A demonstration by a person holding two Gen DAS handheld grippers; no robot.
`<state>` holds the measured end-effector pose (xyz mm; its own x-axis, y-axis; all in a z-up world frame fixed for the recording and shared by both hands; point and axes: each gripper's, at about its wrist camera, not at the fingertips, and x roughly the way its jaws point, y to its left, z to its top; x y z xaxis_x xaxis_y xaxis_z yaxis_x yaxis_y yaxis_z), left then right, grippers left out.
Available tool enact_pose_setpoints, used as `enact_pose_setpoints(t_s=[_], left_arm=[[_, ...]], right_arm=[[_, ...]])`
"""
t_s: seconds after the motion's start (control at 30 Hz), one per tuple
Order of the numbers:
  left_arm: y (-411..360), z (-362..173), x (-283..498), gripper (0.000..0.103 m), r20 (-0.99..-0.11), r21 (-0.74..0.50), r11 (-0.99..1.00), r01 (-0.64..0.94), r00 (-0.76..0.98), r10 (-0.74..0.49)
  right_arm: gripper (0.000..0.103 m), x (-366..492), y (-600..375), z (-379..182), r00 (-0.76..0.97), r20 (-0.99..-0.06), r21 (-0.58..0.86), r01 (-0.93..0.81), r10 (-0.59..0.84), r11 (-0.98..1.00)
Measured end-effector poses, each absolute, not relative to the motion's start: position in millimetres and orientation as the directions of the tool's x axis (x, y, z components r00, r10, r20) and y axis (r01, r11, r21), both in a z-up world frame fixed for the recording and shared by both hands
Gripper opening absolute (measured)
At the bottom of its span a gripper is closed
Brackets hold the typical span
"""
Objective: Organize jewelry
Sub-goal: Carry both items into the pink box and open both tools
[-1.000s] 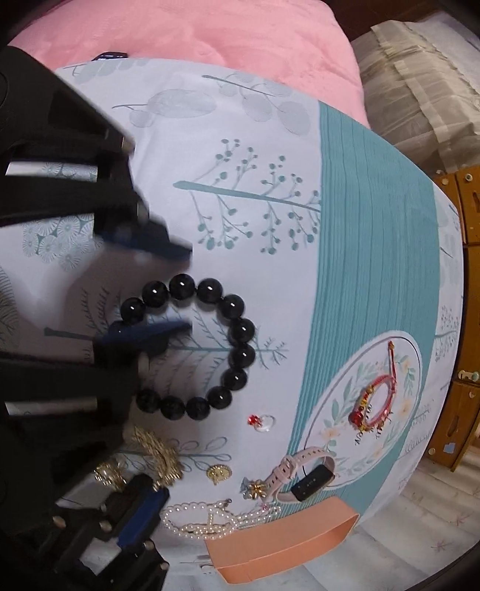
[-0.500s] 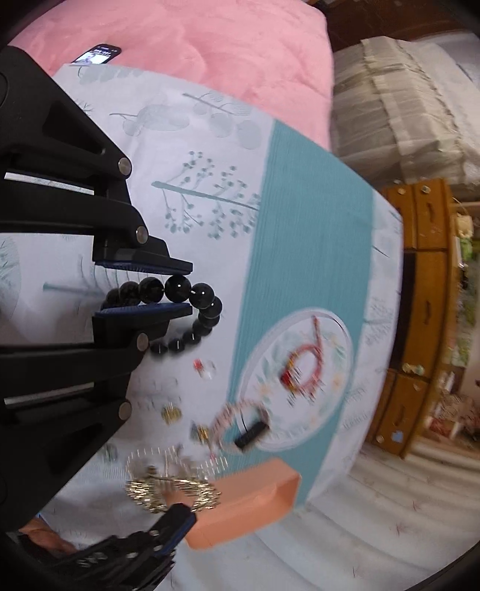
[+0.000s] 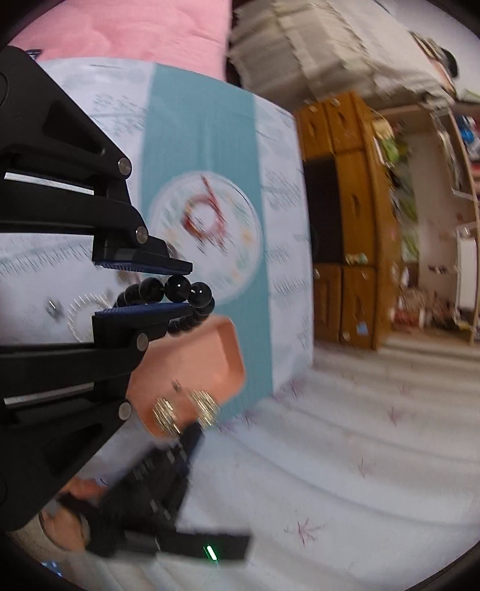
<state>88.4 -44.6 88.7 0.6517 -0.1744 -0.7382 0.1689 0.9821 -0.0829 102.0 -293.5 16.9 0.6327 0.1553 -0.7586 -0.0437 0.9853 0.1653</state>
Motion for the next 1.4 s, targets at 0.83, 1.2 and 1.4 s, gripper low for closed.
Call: enact_pose_setpoints(t_s=[0.83,1.2,1.4], left_arm=[[-160,-54,238,0.013,-0.873,-0.056,0.965,0.256,0.456,-0.171],[-135,-42,215,0.028,-0.873,-0.128,0.960,0.250,0.430,-0.228],[-113,-14,178,0.028,-0.854,-0.085,0.973,0.217,0.487,-0.183]], right_arm=[[0.029,97,-296,-35,0.610,-0.786,0.087,-0.055,0.102,0.995],[0.037,88,-287,-23,0.619,-0.781,0.067,-0.050,0.084,0.996],[0.037,78,-281,-16,0.607,-0.790,0.080,-0.037,0.086,0.996]])
